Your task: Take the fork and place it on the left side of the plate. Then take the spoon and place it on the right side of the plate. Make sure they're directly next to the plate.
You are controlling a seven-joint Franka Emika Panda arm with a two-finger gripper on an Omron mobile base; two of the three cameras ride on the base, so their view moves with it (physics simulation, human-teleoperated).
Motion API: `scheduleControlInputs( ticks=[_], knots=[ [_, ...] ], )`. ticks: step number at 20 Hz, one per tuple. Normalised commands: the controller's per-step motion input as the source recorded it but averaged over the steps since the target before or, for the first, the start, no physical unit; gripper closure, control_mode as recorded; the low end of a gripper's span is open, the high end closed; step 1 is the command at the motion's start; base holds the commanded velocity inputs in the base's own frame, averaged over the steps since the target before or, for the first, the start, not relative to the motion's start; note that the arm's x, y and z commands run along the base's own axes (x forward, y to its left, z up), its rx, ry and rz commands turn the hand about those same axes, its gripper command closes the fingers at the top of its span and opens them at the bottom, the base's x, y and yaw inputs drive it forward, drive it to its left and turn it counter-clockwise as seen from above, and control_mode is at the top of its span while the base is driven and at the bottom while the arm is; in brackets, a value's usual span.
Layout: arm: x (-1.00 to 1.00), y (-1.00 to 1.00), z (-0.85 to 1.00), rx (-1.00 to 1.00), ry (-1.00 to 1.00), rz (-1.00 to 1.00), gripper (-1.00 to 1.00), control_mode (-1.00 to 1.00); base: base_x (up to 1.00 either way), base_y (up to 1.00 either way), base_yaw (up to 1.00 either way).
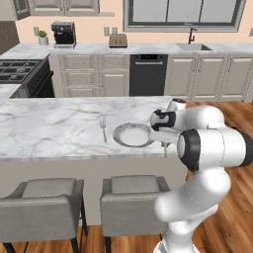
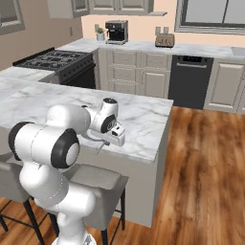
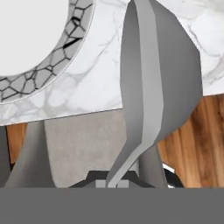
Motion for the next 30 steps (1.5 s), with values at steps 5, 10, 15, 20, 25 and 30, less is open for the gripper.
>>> scheduleControlInputs(
  ticks=[5, 10, 15, 20, 25, 30],
  knots=[
    [0.61, -0.12, -0.02, 0.0, 0.0, 0.08, 1.0, -1.0, 0.0, 0.0, 0.0],
    [0.54, -0.16, -0.1, -0.05, 0.01, -0.02, 1.0, -1.0, 0.0, 0.0, 0.0],
    [0.54, -0.14, -0.19, -0.01, 0.02, -0.08, 1.0, -1.0, 0.0, 0.0, 0.0],
    [0.5, -0.17, -0.15, 0.0, 0.02, -0.07, 1.0, -1.0, 0.0, 0.0, 0.0],
    [0.47, -0.22, -0.18, 0.0, 0.01, -0.02, 1.0, -1.0, 0.0, 0.0, 0.0],
    [0.51, -0.14, -0.21, 0.0, 0.0, 0.0, 1.0, -1.0, 0.0, 0.0, 0.0]
  ],
)
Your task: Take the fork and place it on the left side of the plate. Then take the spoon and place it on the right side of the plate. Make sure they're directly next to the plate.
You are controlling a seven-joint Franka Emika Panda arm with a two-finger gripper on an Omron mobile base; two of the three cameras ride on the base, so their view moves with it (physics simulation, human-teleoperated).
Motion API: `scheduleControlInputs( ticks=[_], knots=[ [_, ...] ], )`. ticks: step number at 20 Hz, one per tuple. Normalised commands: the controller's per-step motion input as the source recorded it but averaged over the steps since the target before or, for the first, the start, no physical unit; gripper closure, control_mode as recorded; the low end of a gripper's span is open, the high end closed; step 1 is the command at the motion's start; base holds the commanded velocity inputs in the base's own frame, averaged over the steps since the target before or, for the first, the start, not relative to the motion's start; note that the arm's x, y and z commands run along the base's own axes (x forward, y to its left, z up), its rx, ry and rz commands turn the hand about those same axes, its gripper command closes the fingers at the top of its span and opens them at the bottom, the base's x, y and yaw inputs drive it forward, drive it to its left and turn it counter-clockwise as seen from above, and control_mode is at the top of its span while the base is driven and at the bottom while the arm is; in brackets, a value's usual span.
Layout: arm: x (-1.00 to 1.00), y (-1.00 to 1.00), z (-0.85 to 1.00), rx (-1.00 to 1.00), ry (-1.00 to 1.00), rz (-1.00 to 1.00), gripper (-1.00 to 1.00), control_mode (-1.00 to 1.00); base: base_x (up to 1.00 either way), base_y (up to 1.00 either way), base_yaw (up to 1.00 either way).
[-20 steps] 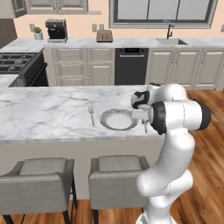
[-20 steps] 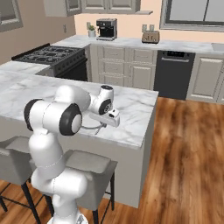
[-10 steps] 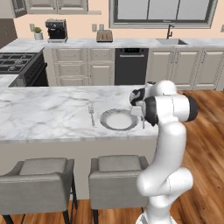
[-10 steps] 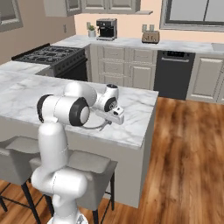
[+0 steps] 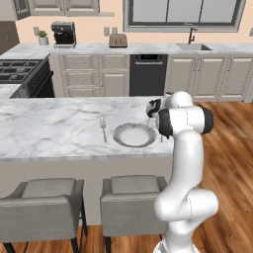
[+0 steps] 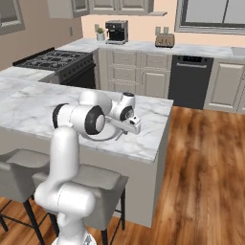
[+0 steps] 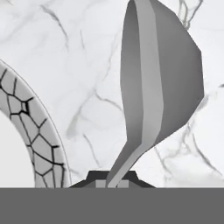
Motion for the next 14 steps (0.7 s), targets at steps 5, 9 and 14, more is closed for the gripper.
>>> scheduleControlInputs(
  ticks=[5, 9, 14],
  knots=[
    [0.36, -0.15, -0.25, 0.0, 0.0, 0.02, 1.0, -1.0, 0.0, 0.0, 0.0],
    [0.32, -0.15, -0.25, 0.0, 0.01, 0.04, 1.0, -1.0, 0.0, 0.0, 0.0],
    [0.28, -0.02, -0.2, 0.0, 0.01, 0.01, 1.0, -1.0, 0.0, 0.0, 0.0]
  ],
)
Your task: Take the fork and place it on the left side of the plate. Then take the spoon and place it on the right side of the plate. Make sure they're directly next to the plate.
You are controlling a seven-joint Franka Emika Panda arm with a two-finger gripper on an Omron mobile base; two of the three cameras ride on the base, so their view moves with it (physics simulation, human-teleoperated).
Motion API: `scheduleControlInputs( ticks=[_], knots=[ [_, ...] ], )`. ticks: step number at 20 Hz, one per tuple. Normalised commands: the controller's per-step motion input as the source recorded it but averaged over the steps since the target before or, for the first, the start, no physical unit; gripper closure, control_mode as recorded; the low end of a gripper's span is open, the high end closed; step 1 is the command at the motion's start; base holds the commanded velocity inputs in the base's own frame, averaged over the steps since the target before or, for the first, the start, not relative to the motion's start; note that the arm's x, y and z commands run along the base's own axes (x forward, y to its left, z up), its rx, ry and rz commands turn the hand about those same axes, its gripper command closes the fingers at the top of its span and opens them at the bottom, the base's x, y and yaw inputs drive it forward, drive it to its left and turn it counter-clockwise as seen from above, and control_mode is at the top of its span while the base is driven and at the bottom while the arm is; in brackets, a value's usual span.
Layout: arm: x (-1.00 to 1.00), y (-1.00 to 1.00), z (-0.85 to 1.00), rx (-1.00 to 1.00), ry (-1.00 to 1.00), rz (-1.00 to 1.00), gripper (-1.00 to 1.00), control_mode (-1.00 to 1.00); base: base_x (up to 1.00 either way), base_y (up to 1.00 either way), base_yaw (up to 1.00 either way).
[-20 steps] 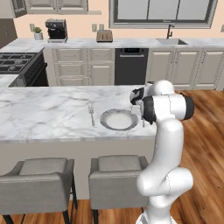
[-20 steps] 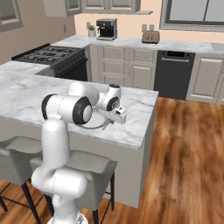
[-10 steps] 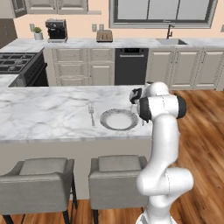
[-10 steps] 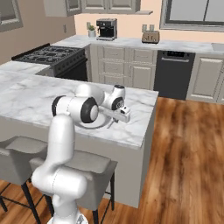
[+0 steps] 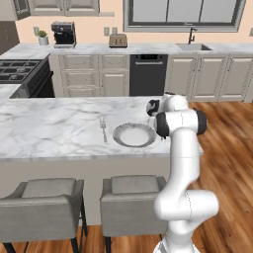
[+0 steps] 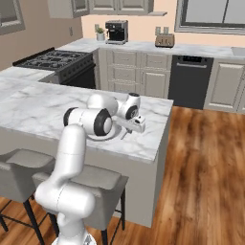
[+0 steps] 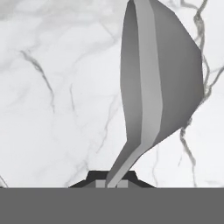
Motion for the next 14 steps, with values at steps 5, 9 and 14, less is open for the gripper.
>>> scheduleControlInputs(
  ticks=[5, 9, 14],
  knots=[
    [0.09, 0.0, -0.19, 0.0, 0.05, 0.0, -1.0, -1.0, 0.0, 0.0, 0.0],
    [-0.04, 0.0, -0.23, 0.0, 0.09, 0.0, -1.0, -1.0, 0.0, 0.0, 0.0],
    [-0.03, -0.03, 0.06, 0.01, 0.0, 0.0, -1.0, -1.0, 0.0, 0.0, 0.0]
  ],
)
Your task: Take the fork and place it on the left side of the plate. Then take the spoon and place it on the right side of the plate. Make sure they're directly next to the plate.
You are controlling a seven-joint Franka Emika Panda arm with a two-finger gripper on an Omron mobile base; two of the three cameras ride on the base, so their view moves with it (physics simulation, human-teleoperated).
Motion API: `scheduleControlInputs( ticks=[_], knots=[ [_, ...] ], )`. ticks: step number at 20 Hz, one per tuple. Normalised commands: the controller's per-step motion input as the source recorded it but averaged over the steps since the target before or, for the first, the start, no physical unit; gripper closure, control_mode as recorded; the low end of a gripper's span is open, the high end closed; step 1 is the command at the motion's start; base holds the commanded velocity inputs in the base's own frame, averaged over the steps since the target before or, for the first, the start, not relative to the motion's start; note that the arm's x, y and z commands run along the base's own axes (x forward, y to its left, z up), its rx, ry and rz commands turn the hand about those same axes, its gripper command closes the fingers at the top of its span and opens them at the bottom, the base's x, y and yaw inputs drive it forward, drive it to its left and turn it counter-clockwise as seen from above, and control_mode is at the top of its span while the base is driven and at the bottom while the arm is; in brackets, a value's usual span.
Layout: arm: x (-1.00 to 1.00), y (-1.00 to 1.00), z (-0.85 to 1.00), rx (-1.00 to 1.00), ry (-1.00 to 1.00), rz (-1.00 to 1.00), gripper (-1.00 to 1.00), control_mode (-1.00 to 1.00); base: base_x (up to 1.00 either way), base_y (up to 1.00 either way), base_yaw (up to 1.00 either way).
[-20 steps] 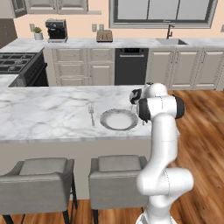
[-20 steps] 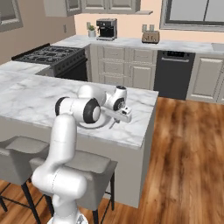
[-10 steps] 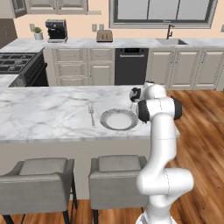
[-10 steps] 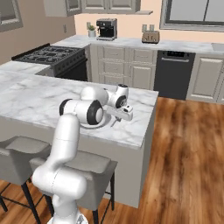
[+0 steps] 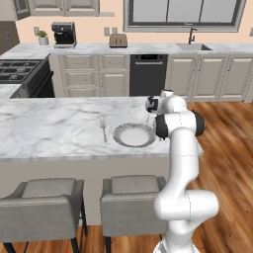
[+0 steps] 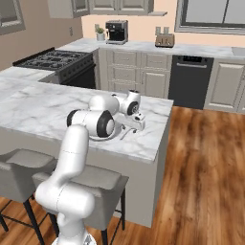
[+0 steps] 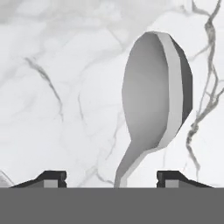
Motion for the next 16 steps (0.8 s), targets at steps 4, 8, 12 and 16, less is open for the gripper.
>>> scheduleControlInputs(
  ticks=[4, 8, 12, 16],
  knots=[
    [0.0, -0.03, 0.37, 0.02, 0.0, 0.0, -1.0, -1.0, 0.0, 0.0, 0.0],
    [-0.26, -0.04, 0.52, 0.04, 0.0, 0.0, -1.0, -1.0, 0.0, 0.0, 0.0],
    [-0.58, 0.0, 0.38, 0.06, 0.02, 0.0, -1.0, -1.0, 0.0, 0.0, 0.0],
    [-0.77, 0.0, 0.17, 0.01, 0.0, 0.0, -1.0, -1.0, 0.0, 0.0, 0.0]
  ],
)
